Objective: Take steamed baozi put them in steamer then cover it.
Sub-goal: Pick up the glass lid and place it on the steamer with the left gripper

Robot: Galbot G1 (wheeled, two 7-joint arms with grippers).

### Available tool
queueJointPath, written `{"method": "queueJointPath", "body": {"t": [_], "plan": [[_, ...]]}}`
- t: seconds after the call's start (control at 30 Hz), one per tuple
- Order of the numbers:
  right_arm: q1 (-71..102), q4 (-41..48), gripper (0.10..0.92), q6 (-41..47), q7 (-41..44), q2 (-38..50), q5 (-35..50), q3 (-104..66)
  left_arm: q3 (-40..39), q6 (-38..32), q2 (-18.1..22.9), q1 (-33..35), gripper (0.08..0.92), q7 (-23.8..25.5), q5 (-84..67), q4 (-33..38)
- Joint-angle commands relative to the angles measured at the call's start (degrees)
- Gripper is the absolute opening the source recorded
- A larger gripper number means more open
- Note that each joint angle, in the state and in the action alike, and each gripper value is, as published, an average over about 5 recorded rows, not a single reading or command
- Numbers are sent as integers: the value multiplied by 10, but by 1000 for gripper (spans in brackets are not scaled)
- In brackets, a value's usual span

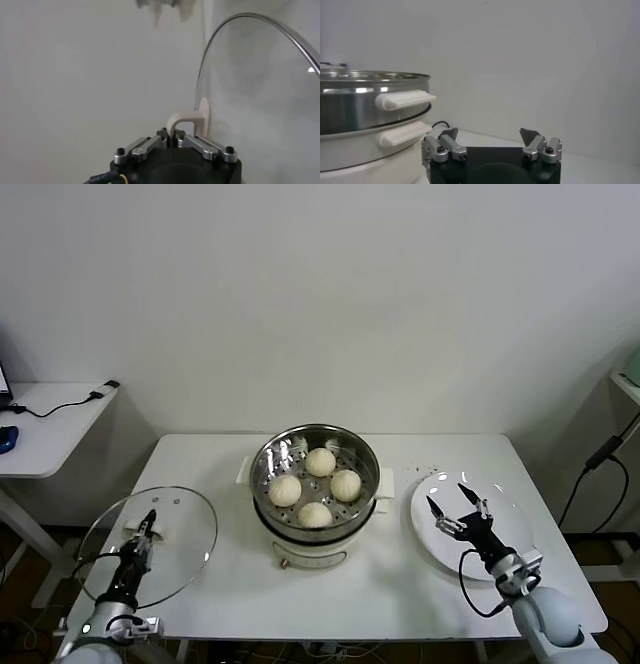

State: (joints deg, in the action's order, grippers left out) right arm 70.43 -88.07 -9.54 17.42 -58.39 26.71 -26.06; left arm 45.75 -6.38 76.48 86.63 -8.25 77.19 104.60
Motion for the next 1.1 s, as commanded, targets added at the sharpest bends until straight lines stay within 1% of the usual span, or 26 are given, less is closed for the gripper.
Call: {"method": "queueJointPath", "body": {"t": [0.03,0.1,0.2,0.3,0.4,0.5,0.57,0.67,0.8,0.97,1.1], "plan": [[-5,4,823,0,0,2,-1,2,-38,161,-60,67,155,26,-27,209],[-9,6,823,1,-1,5,-2,6,-61,199,-88,67,155,26,-19,225],[-14,9,823,1,-3,10,-7,11,-107,264,-132,55,155,30,-17,228],[-19,12,823,2,-4,13,-12,15,-170,337,-175,22,155,55,-30,228],[-25,15,823,2,-6,14,-19,21,-245,402,-206,-39,155,95,-30,226],[-30,20,823,1,-7,13,-23,25,-324,455,-216,-107,155,148,-26,220],[-33,24,823,1,-7,12,-25,27,-372,484,-211,-148,155,186,-19,214],[-36,30,823,0,-6,10,-27,26,-423,509,-193,-200,155,232,2,200],[-39,36,823,-1,-6,5,-28,22,-475,514,-157,-267,155,262,31,170],[-36,41,823,-2,-6,1,-29,9,-528,514,-96,-339,155,299,81,127],[-30,42,823,-5,-5,0,-29,-4,-562,514,-32,-364,155,309,115,86]]}}
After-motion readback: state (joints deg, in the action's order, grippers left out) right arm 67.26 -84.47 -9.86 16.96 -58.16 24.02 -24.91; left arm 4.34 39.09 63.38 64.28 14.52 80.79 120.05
